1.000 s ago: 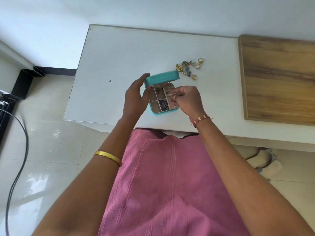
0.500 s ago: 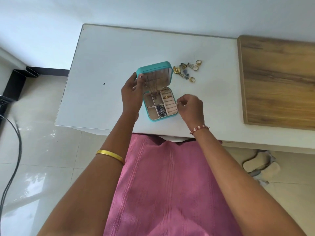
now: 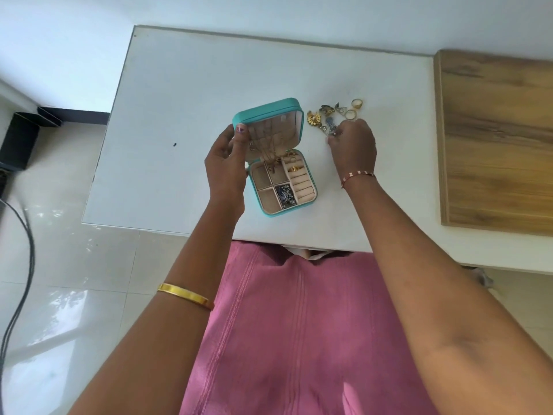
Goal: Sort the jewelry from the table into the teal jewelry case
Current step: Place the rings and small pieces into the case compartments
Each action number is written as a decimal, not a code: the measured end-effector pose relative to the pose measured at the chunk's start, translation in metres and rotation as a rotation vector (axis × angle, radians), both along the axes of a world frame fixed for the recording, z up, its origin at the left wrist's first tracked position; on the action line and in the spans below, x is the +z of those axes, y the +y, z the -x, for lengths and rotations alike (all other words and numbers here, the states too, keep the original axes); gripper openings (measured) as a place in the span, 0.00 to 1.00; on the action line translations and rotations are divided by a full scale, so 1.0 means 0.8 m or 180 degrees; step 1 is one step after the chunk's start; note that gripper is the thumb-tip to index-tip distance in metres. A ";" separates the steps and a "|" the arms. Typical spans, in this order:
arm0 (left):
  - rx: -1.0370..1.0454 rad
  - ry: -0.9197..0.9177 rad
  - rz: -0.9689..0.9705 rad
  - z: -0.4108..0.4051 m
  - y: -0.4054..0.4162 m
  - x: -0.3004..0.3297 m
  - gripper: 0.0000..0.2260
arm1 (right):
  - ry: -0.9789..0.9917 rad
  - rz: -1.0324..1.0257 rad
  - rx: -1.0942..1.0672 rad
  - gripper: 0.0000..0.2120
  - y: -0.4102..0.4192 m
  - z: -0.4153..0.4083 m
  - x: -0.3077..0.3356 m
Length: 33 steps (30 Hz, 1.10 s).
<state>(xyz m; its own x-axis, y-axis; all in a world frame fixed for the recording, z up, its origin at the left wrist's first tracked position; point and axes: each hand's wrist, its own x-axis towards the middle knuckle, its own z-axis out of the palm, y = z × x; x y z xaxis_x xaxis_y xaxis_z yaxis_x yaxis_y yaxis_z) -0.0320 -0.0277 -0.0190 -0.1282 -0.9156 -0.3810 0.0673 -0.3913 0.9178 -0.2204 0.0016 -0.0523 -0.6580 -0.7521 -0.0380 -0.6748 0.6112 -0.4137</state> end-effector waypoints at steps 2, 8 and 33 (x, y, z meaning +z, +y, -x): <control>-0.0003 0.0020 -0.0011 0.000 0.000 0.000 0.18 | 0.0045 0.0031 0.0028 0.12 -0.001 -0.001 -0.001; 0.0000 0.0026 -0.0053 0.000 0.002 0.001 0.18 | 0.0129 0.0036 0.0039 0.10 -0.004 0.000 -0.005; 0.0002 0.0085 -0.0087 -0.002 0.000 0.001 0.18 | -0.5444 0.2745 -0.1170 0.20 0.057 0.020 0.097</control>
<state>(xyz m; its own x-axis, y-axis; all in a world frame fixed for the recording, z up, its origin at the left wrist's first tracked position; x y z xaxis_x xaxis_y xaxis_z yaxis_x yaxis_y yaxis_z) -0.0304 -0.0277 -0.0180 -0.1380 -0.9050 -0.4024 0.0918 -0.4162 0.9046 -0.2362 0.0474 0.0252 -0.4372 -0.7727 -0.4603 0.7907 -0.0863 -0.6061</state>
